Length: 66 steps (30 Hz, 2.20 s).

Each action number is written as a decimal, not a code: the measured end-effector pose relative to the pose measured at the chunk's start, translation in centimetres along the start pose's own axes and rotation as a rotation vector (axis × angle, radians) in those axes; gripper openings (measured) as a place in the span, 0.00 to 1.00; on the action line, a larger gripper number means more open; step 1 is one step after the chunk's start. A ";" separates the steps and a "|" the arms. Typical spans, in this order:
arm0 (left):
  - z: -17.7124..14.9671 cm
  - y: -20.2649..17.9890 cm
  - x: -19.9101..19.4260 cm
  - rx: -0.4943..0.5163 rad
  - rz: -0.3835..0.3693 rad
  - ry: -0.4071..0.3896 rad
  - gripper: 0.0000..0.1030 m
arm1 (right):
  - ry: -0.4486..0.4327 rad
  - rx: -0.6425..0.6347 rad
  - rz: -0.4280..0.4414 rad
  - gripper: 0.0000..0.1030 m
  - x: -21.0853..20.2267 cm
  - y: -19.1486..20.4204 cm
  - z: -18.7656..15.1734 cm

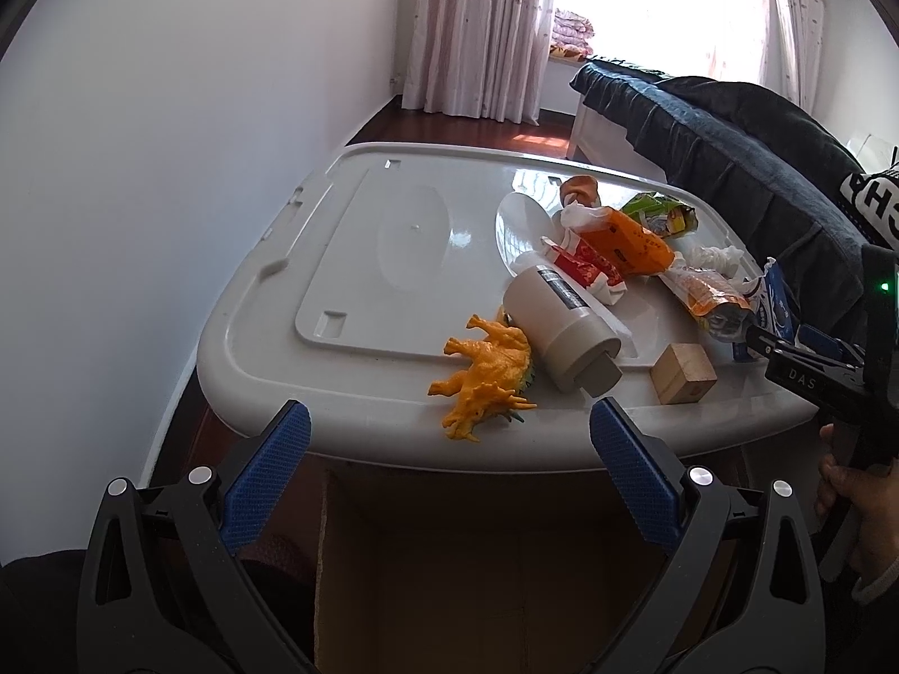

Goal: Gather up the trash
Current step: 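Close the right gripper on the blue Oreo box, then lift the blue Oreo box off the table with the right gripper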

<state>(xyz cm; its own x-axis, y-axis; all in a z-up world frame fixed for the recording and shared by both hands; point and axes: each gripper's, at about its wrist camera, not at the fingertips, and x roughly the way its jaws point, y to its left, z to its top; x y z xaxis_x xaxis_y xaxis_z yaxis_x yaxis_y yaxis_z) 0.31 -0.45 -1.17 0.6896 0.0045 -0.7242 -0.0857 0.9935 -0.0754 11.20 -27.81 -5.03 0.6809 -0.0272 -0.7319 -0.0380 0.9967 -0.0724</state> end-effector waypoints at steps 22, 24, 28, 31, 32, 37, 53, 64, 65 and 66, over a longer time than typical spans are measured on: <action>-0.1 -0.1 0.1 0.007 0.005 0.004 0.94 | 0.102 0.049 0.052 0.56 -0.9 -2.3 0.0; -0.2 -0.2 0.1 0.012 0.012 0.005 0.94 | 0.126 0.025 0.026 0.57 0.3 -1.9 -0.4; -0.3 -0.2 0.3 0.016 0.020 0.009 0.94 | 0.147 0.000 0.031 0.59 0.8 -1.6 -1.1; -0.2 0.0 0.2 0.004 0.010 0.011 0.94 | 0.125 -0.024 0.029 0.58 -0.4 -1.4 -1.4; -0.2 0.0 0.3 0.000 0.006 0.012 0.94 | 0.125 -0.030 0.027 0.57 -0.5 -1.4 -1.5; -0.2 -0.4 0.2 0.011 0.006 0.004 0.94 | 0.115 0.014 0.058 0.53 -0.8 -2.3 -1.9; -0.9 -2.0 -1.2 0.066 -0.053 -0.038 0.94 | 0.080 0.215 0.030 0.47 0.7 -4.7 -0.4; -2.1 -13.7 1.9 0.120 -0.203 0.056 0.94 | -0.175 0.177 0.069 0.48 -11.1 -7.7 -1.3; -2.3 -15.0 2.7 0.140 -0.186 0.058 0.94 | -0.171 0.183 0.067 0.48 -10.9 -8.0 -1.5; -2.4 -16.3 3.5 0.167 -0.162 0.045 0.94 | -0.164 0.193 0.072 0.48 -10.6 -8.3 -1.6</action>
<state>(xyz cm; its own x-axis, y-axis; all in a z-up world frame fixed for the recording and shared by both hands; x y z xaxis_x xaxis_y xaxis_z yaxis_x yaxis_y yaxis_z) 2.37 -16.92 -4.12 0.6517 -0.1577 -0.7419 0.1459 0.9859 -0.0814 3.19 -35.89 2.25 0.7917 0.0413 -0.6095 0.0392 0.9922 0.1181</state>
